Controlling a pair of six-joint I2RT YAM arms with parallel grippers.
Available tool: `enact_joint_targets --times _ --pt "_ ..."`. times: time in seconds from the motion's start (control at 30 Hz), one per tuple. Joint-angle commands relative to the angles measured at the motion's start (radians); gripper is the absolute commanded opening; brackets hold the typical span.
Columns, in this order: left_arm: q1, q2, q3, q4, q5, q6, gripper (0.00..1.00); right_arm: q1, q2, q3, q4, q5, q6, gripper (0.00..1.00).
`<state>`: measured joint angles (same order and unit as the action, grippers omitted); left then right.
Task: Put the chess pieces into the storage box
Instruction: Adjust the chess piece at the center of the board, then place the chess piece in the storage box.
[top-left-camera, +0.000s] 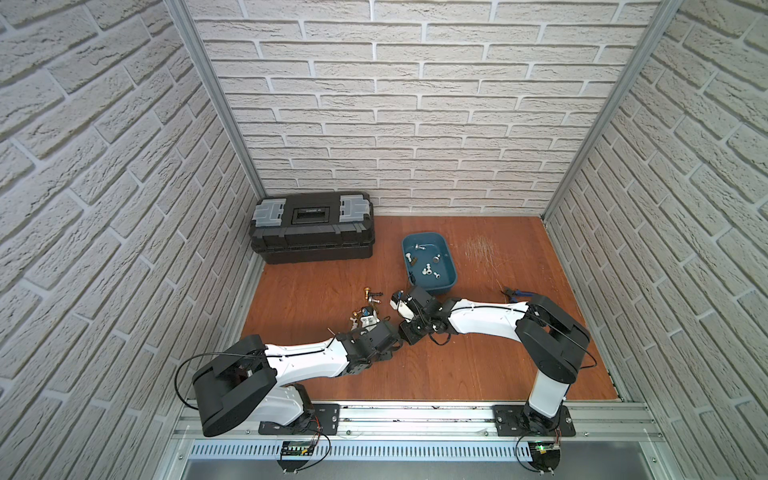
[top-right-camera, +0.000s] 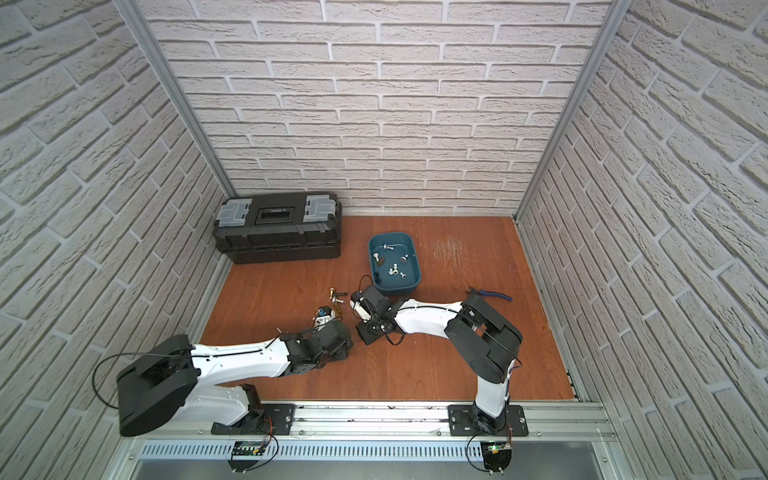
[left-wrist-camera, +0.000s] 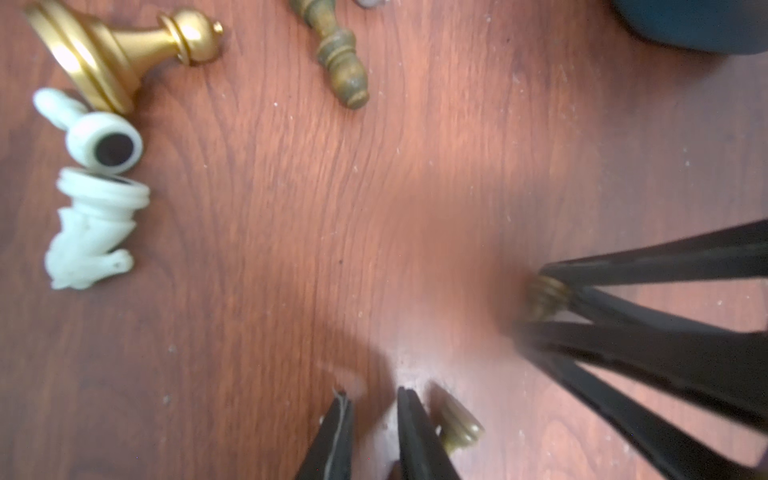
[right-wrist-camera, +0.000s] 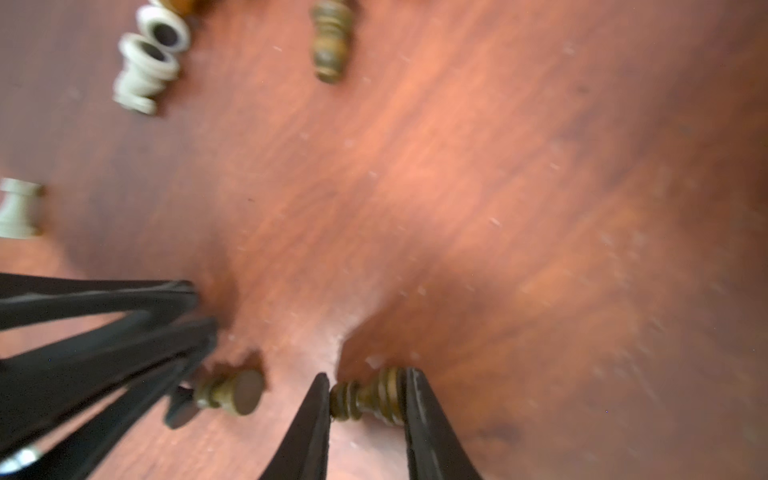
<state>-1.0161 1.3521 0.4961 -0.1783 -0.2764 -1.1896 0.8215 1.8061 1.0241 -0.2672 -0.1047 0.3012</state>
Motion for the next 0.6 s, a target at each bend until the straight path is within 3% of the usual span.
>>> enact_joint_targets --times 0.0,0.13,0.37,0.57 --pt "-0.007 0.059 -0.060 -0.178 0.094 -0.016 0.25 -0.001 -0.061 -0.034 -0.103 0.040 0.008 0.02" --pt "0.000 0.008 -0.012 -0.210 0.046 0.008 0.28 -0.004 -0.161 0.005 -0.130 0.028 0.006 0.02" --pt "0.020 -0.075 0.106 -0.327 -0.027 0.074 0.38 -0.091 -0.242 0.130 -0.272 0.143 -0.062 0.02" --pt "0.030 -0.176 0.102 -0.402 -0.070 0.058 0.45 -0.284 -0.084 0.290 -0.293 0.169 -0.139 0.02"
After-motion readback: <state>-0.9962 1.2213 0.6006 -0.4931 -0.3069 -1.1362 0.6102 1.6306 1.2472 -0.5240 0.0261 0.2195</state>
